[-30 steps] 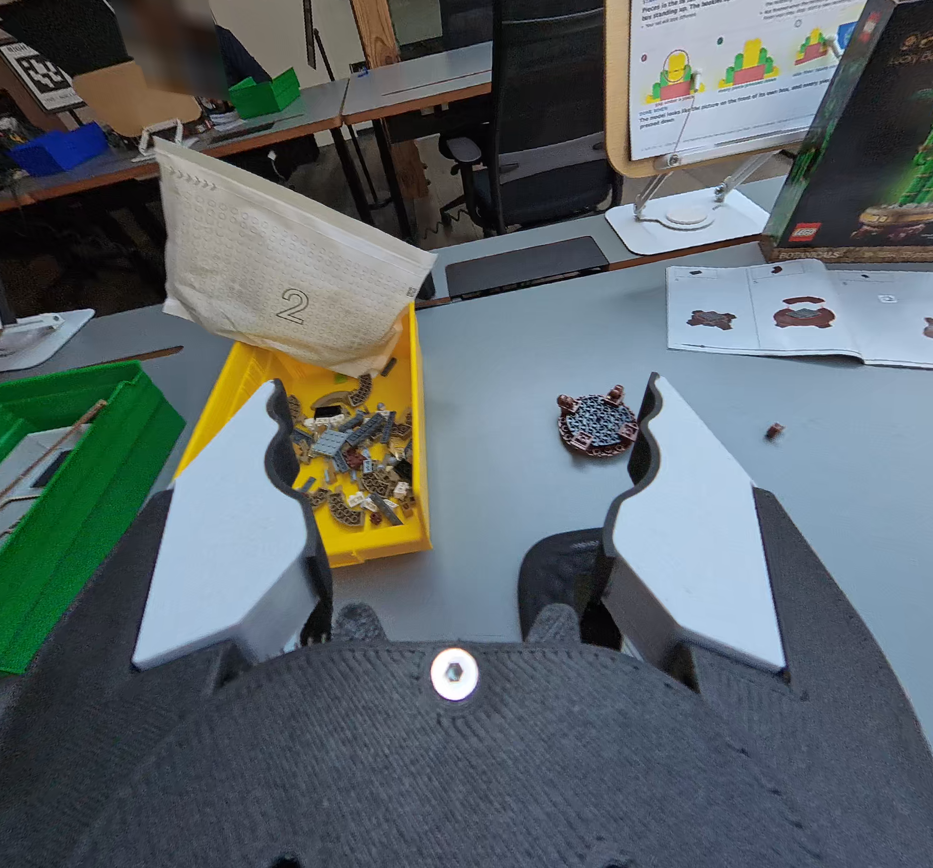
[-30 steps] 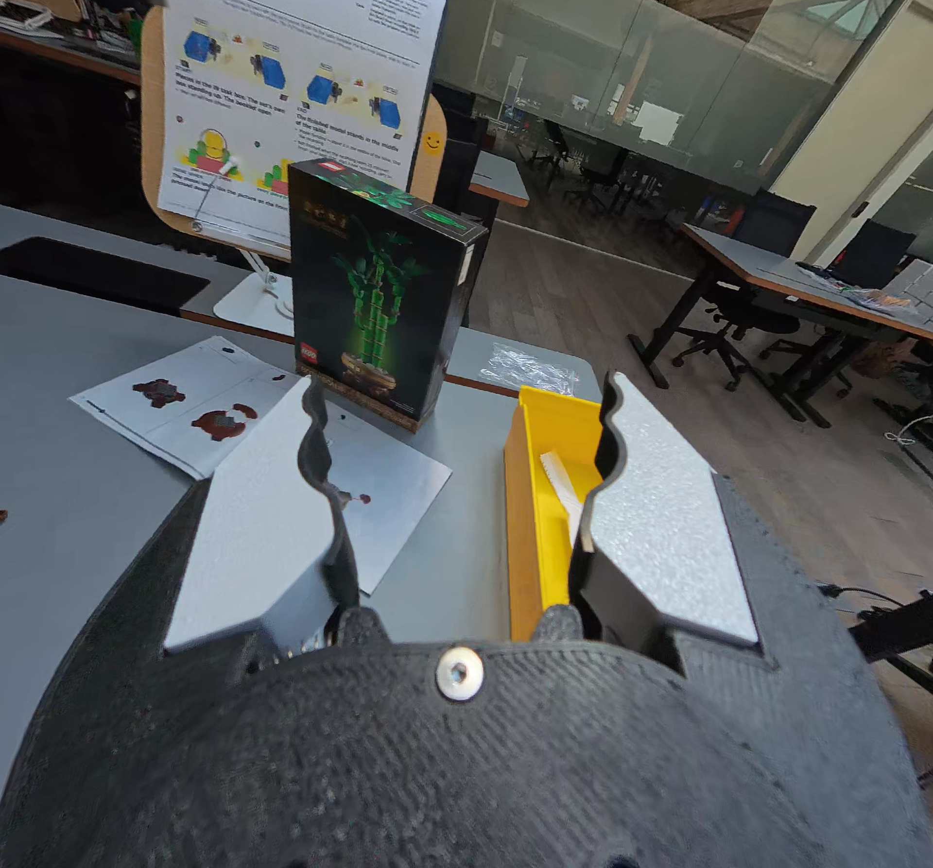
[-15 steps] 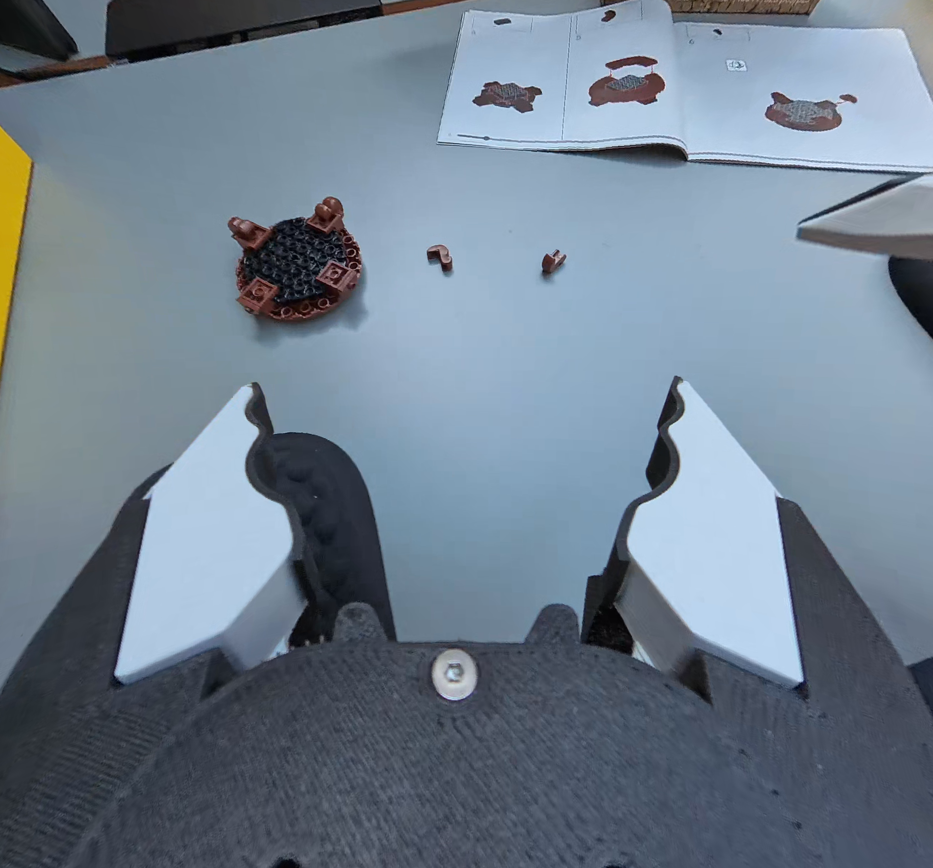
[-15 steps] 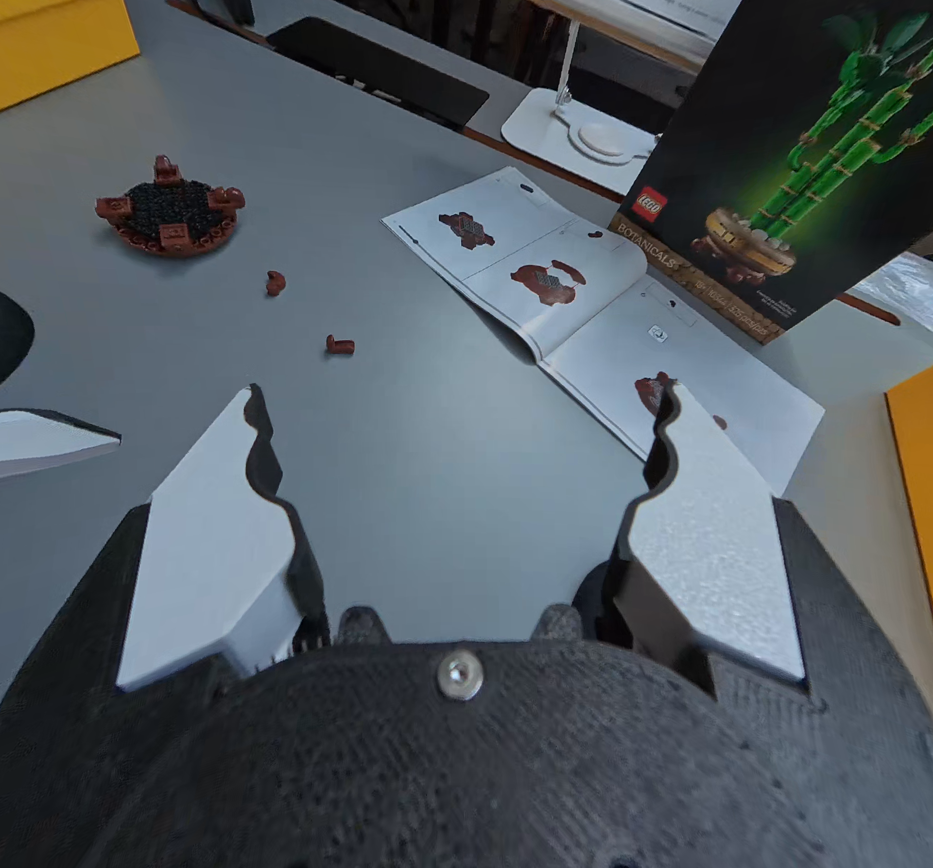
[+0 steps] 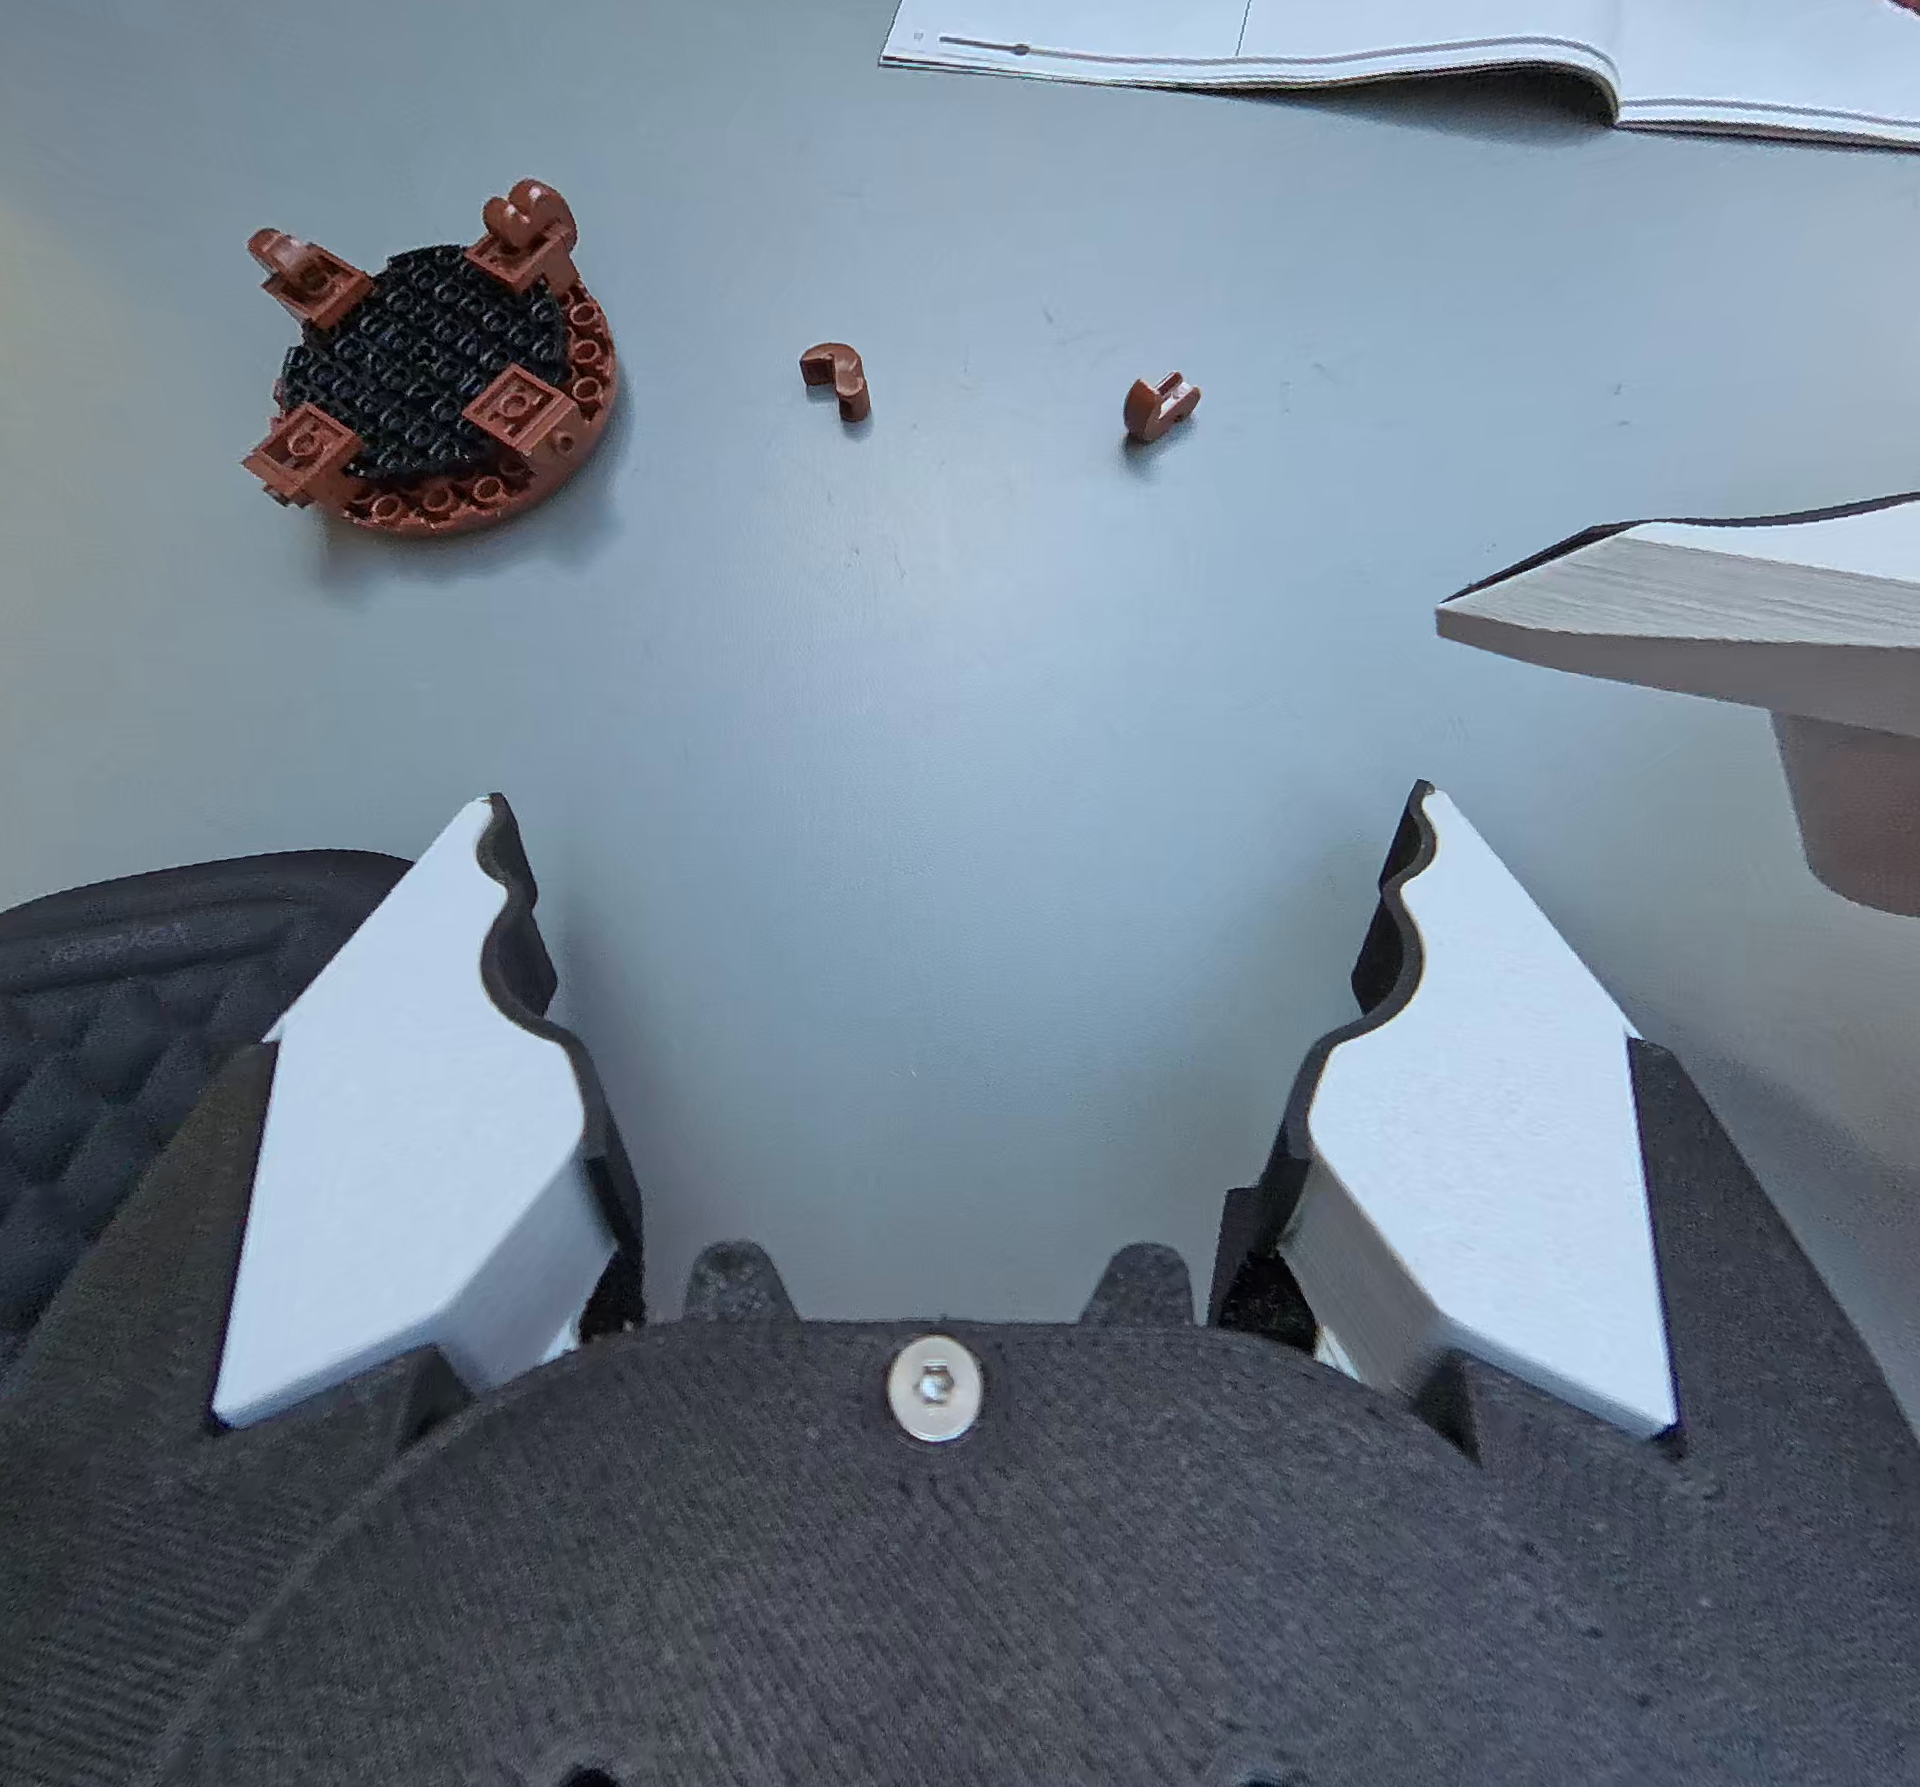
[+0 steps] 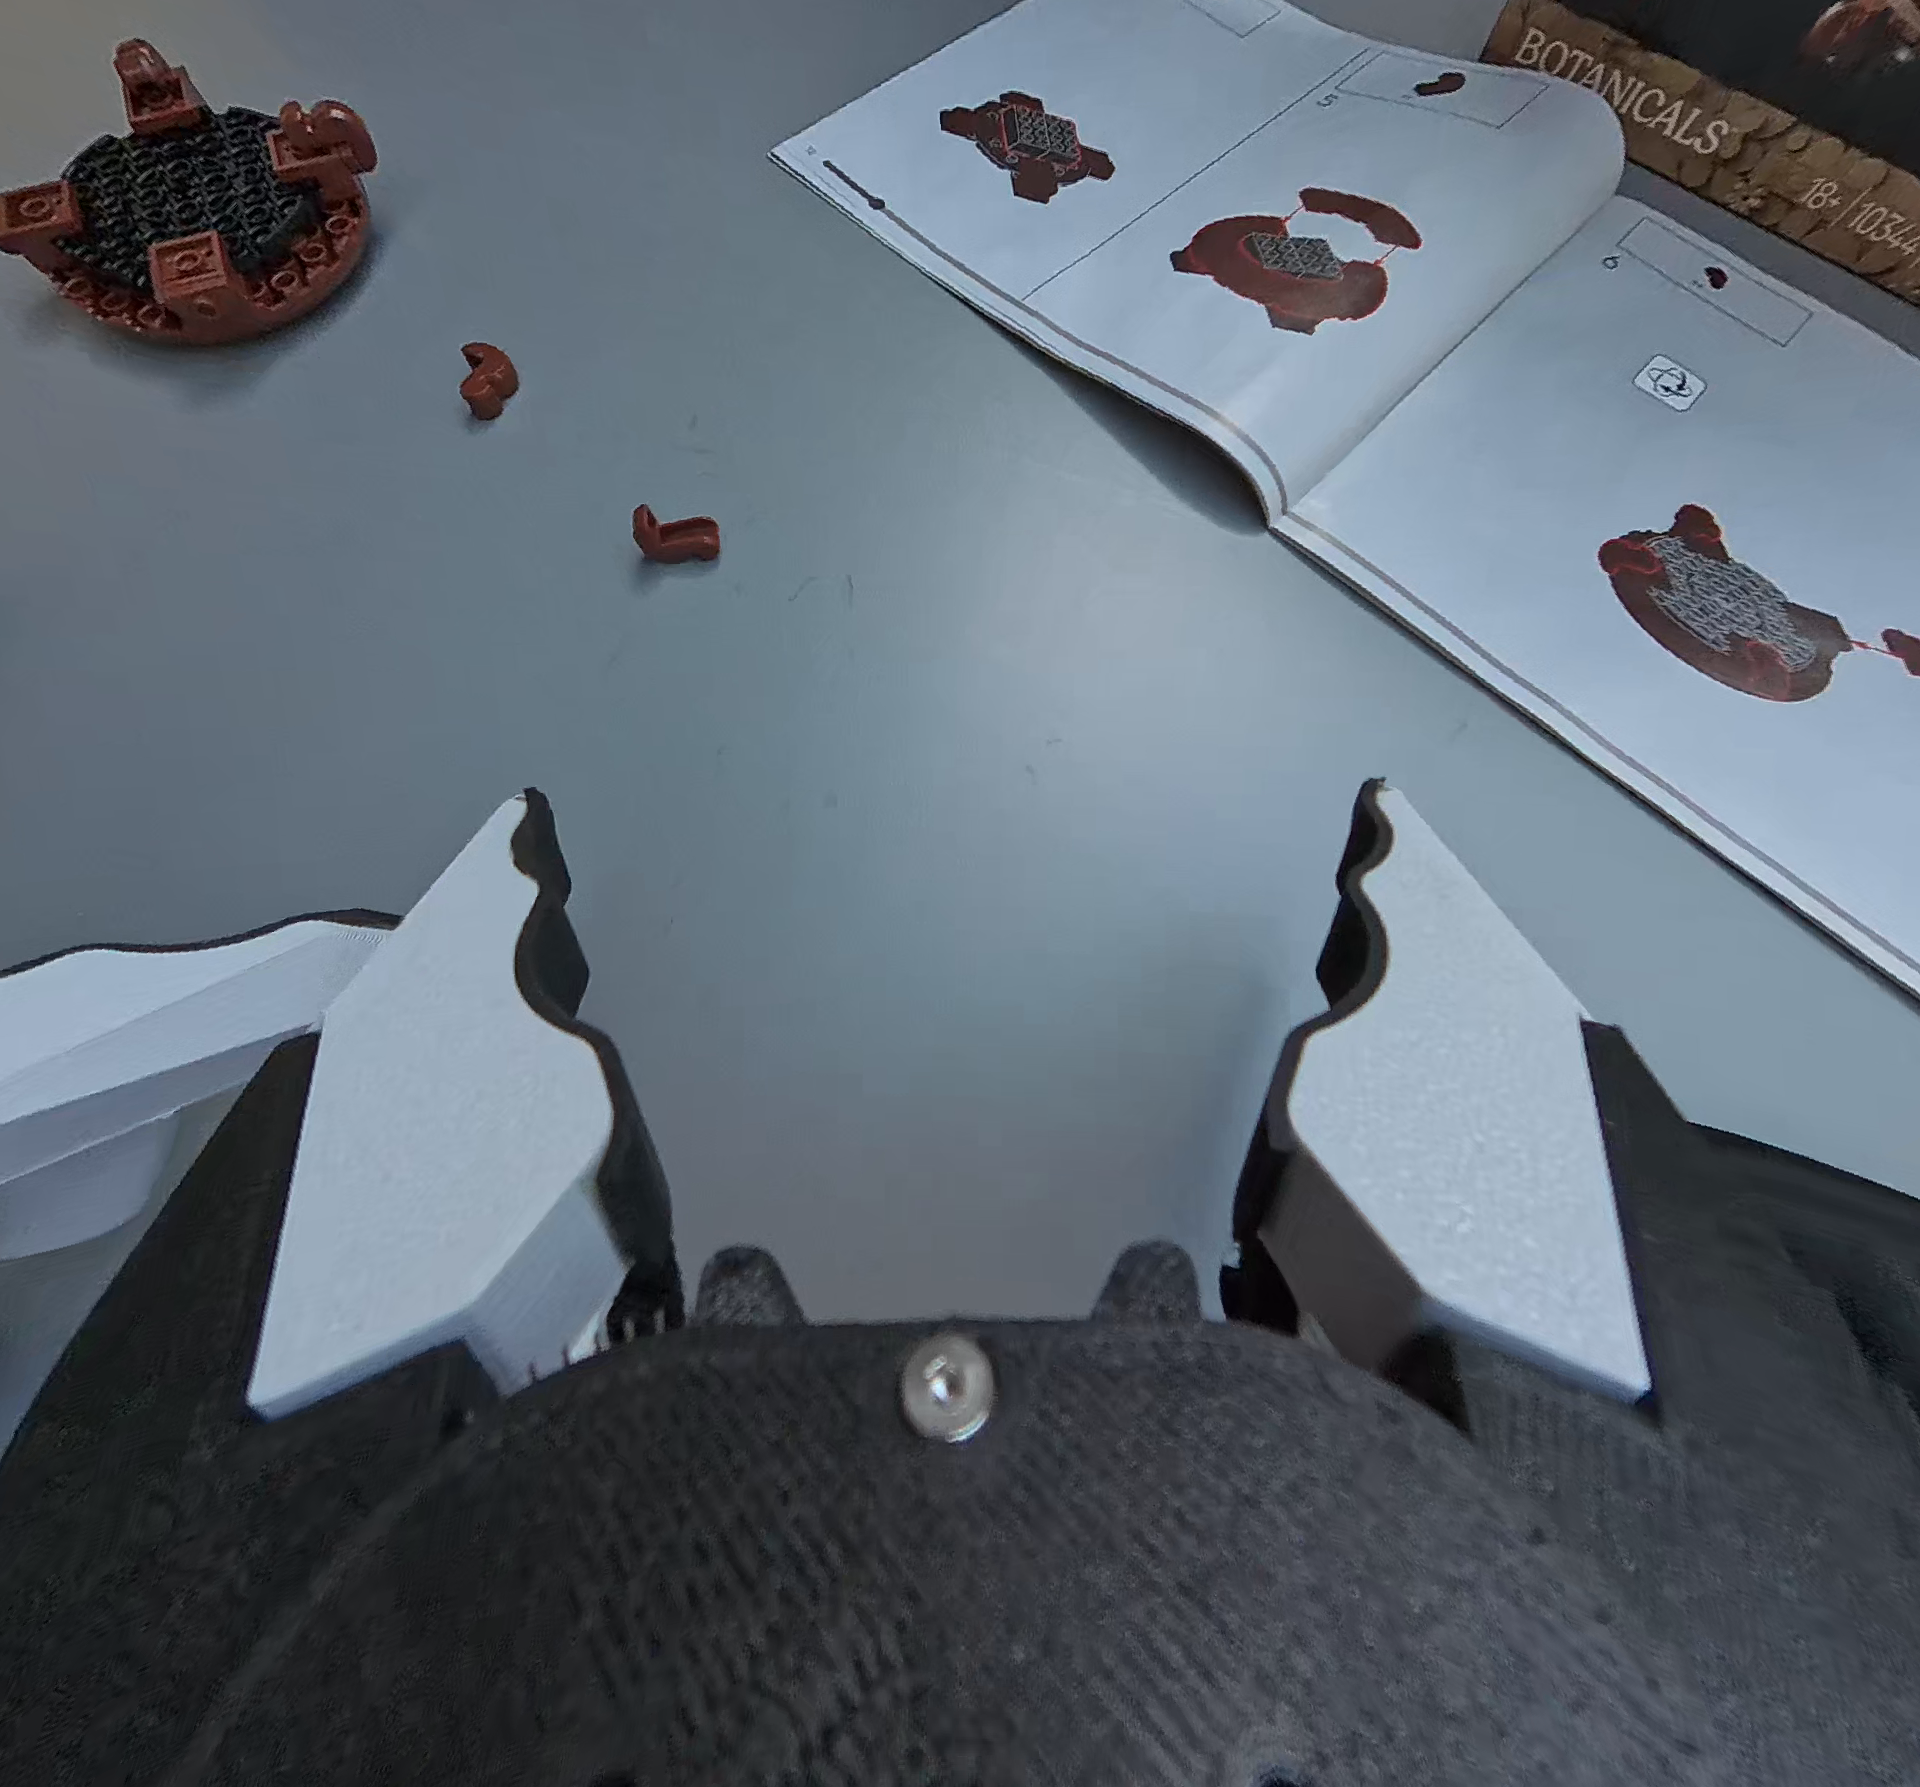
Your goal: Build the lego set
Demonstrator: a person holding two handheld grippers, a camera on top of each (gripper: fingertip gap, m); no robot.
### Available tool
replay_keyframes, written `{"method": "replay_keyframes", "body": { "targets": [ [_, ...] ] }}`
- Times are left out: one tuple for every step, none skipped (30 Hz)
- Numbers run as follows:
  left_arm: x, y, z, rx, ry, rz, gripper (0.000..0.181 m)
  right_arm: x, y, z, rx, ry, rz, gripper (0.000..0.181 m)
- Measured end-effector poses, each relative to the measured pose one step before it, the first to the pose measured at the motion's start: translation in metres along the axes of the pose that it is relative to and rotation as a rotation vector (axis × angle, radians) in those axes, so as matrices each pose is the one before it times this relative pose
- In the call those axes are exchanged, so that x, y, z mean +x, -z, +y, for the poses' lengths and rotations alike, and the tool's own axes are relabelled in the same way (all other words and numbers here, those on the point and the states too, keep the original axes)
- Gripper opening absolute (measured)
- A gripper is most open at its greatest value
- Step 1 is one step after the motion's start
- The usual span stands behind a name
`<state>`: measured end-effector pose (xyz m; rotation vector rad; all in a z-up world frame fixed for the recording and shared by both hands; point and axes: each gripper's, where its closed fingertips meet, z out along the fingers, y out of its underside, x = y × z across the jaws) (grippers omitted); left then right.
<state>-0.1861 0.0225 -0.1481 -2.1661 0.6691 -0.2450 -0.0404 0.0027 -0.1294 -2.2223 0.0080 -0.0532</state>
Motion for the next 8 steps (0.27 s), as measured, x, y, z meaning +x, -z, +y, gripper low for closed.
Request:
{"method": "replay_keyframes", "body": {
  "targets": [
    [-0.00108, -0.00212, 0.00037, -0.0049, 0.0022, -0.0064, 0.156, 0.00017, -0.00385, 0.00250, -0.0133, -0.0048, -0.0006, 0.145],
    [-0.00112, -0.00204, 0.00052, -0.0059, 0.0041, -0.0061, 0.157, 0.00053, -0.00382, 0.00271, -0.0147, -0.0042, 0.0010, 0.145],
    [-0.00066, -0.00194, 0.00063, -0.0078, 0.0059, -0.0025, 0.157, -0.00008, -0.00392, 0.00301, -0.0172, -0.0041, -0.0013, 0.145],
    [-0.00005, -0.00203, 0.00074, -0.0074, 0.0061, 0.0012, 0.157, -0.00008, -0.00353, 0.00246, -0.0138, -0.0044, 0.0001, 0.146],
    [0.00004, -0.00202, 0.00085, -0.0089, 0.0068, 0.0013, 0.158, -0.00017, -0.00302, 0.00201, -0.0098, -0.0046, 0.0007, 0.147],
    [-0.00001, -0.00162, 0.00062, -0.0070, 0.0055, 0.0014, 0.158, -0.00008, -0.00237, 0.00165, -0.0069, -0.0045, 0.0025, 0.148],
    [-0.00038, -0.00122, 0.00053, -0.0065, 0.0042, 0.0007, 0.158, -0.00107, -0.00191, 0.00149, -0.0051, -0.0027, -0.0028, 0.148],
    [-0.00067, -0.00099, 0.00021, -0.0048, 0.0047, 0.0008, 0.158, -0.00065, -0.00173, 0.00151, -0.0049, -0.0055, -0.0006, 0.150]
  ]
}}
